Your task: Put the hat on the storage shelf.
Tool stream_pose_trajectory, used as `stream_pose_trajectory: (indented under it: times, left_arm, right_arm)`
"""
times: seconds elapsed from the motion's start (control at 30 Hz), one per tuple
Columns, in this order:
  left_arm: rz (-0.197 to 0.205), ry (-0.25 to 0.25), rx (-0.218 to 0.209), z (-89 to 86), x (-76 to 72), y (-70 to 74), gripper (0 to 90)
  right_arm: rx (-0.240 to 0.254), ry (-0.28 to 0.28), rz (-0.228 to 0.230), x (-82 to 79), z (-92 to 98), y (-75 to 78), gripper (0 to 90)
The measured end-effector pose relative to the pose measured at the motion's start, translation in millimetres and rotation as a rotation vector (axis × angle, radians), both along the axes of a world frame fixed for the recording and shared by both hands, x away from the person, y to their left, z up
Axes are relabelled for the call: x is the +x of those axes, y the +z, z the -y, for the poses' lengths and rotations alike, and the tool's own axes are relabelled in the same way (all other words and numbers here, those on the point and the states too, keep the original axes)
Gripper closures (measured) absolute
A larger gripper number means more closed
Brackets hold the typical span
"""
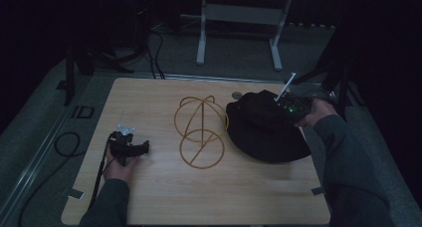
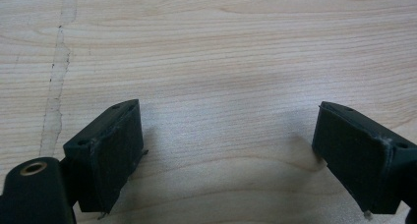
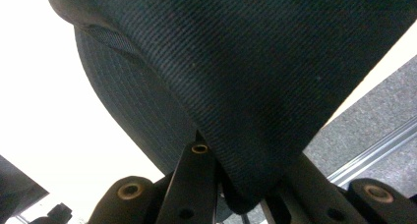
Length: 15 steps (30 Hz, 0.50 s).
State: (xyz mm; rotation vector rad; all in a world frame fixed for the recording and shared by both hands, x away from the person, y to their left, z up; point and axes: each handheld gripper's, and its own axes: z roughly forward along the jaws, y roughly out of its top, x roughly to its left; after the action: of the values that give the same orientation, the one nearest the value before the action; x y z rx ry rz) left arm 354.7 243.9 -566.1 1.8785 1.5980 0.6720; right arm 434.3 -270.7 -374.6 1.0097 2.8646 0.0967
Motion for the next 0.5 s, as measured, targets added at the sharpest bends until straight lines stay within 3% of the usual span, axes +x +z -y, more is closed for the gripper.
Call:
stream_pose_trajectory:
  times: [0.27, 0.5]
  left_arm:
    - [0.001, 0.001, -0.001, 0.1, 0.0, -0.1, 12.1]
    - [0.001, 0.001, -0.001, 0.1, 0.0, 0.0, 12.1]
  right_arm:
    - [0.003, 0.022, 0.013, -2.0, -1.0, 16.0, 87.4]
    - [0.019, 0.040, 0.056, -3.8, 0.3, 29.8, 87.4]
